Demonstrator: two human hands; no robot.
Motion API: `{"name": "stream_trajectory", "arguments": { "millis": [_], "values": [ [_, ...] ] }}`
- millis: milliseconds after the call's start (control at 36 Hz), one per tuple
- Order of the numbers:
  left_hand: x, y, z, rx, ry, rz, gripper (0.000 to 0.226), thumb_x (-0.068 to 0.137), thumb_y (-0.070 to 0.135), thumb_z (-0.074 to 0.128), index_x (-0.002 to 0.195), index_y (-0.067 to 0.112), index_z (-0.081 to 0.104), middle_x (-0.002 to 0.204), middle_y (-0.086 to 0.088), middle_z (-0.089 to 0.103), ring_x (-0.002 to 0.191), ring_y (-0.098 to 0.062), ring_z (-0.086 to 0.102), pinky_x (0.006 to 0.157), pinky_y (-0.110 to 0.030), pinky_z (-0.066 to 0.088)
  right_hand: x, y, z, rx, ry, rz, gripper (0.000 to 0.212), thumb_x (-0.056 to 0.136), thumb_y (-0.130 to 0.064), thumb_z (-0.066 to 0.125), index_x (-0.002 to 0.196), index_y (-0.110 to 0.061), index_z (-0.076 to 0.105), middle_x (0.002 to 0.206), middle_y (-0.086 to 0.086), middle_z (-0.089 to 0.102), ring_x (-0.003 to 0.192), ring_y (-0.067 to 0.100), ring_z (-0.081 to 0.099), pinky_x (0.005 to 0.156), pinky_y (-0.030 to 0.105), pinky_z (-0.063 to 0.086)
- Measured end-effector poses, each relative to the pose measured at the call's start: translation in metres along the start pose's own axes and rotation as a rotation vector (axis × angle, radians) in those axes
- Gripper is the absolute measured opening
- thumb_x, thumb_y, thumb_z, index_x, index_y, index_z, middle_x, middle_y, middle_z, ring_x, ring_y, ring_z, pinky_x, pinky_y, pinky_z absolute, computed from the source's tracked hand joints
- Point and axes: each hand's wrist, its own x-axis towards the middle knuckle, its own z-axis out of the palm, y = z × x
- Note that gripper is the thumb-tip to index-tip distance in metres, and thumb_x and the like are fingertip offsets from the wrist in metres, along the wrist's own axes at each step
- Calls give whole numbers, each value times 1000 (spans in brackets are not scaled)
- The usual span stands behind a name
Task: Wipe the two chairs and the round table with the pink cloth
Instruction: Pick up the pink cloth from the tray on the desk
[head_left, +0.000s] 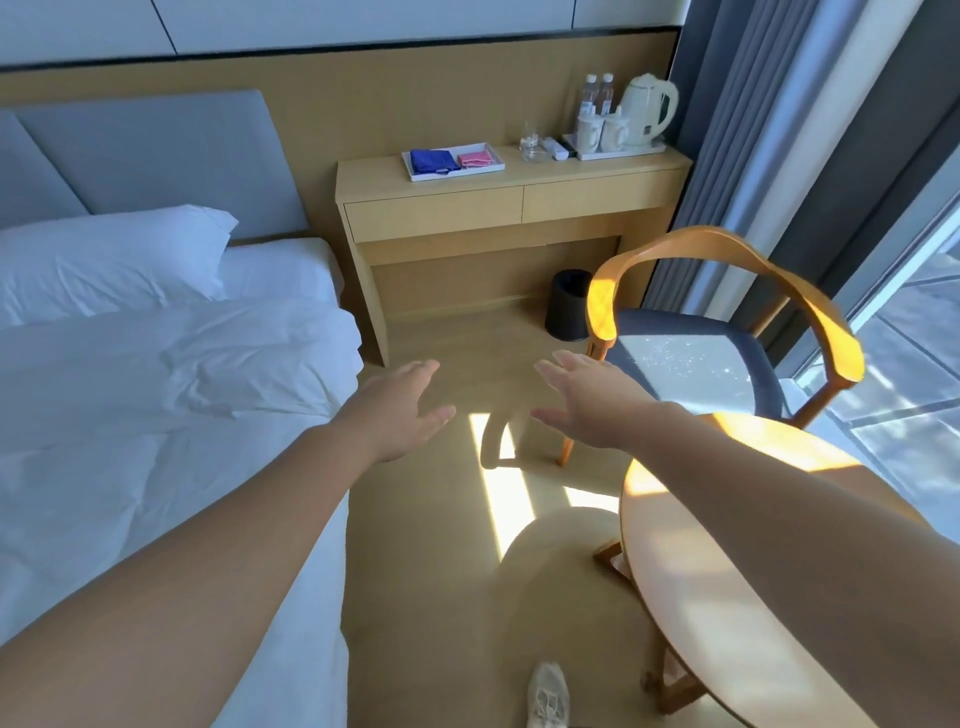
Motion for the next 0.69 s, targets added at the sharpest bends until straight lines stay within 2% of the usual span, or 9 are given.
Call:
{"name": "stream_trajectory", "arguments": {
  "millis": [333,528,694],
  "values": [
    [75,10,-10,-28,25,-117,67,94,50,45,150,22,20,156,4,23,140,-18,27,111,-35,27,92,52,-18,46,-7,-54,71,96,-55,47,154,-21,23,159,6,25,144,27,29,115,40,31],
    [117,-13,-19,-38,22,-166,68,93,54,43,150,26,19,156,6,21,138,-22,32,110,-40,32,144,59,-30,19,-14,-60,70,97,-55,44,154,-19,23,158,8,26,143,28,31,112,39,32],
    [168,-41,-30,-58,32,-148,67,93,52,45,150,25,20,155,5,24,138,-20,31,110,-38,32,204,60,-38,36,-34,-51,71,97,-56,44,154,-19,22,159,7,26,142,28,33,112,40,34]
  ]
}}
